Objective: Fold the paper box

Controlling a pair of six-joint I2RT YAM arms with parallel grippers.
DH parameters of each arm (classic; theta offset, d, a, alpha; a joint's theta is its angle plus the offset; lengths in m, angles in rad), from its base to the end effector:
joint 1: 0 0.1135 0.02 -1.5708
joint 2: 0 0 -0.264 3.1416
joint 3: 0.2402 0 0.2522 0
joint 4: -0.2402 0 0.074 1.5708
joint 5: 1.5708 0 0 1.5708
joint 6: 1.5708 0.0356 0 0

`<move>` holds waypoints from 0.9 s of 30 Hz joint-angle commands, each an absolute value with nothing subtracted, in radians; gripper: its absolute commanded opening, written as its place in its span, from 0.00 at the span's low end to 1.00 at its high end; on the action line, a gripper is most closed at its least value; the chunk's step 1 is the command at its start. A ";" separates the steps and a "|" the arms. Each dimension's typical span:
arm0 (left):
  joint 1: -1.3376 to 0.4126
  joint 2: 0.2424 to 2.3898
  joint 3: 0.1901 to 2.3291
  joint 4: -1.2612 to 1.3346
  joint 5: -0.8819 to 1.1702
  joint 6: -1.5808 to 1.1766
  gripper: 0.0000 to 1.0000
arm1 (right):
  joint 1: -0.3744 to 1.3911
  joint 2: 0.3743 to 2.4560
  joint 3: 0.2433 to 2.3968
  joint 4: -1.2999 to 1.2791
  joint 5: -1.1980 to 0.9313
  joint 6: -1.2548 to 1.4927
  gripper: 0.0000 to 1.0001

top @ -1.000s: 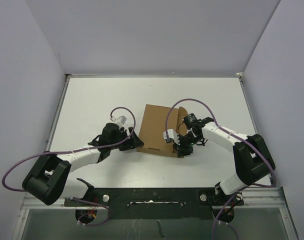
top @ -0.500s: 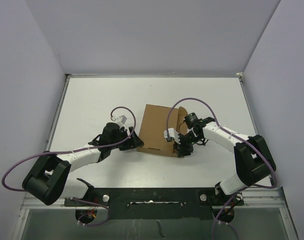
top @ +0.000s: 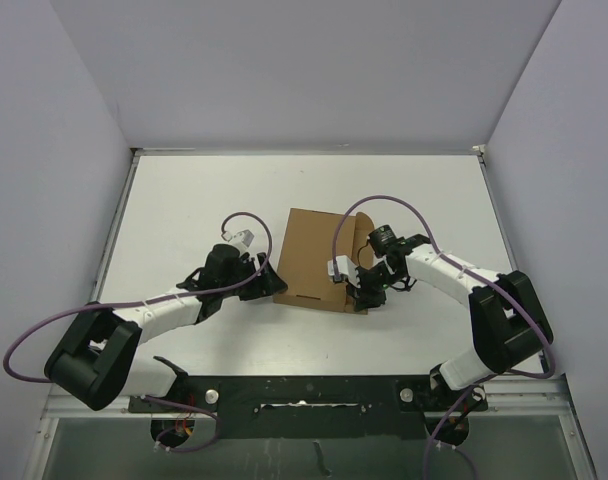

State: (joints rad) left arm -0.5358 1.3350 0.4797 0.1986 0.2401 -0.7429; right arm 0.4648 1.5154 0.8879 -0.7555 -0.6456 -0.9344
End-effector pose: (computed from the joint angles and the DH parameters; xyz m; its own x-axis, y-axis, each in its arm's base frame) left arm 0.2109 -0.1351 0.1584 -0.8316 -0.2703 -0.4851 0.1294 0.7551 -0.6427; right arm 0.2211 0.1348 0.1812 -0.1532 -0.7954 -0.5863 -0.9787 0.0403 0.2011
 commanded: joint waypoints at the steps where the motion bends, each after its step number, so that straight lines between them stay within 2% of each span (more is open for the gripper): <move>1: -0.541 1.347 0.527 0.213 0.229 -0.730 0.63 | 0.472 1.487 0.883 -0.750 -0.649 -0.950 0.03; 27: -0.601 1.377 0.541 0.232 0.238 -0.741 0.53 | 0.523 1.515 0.957 -0.740 -0.594 -0.860 0.00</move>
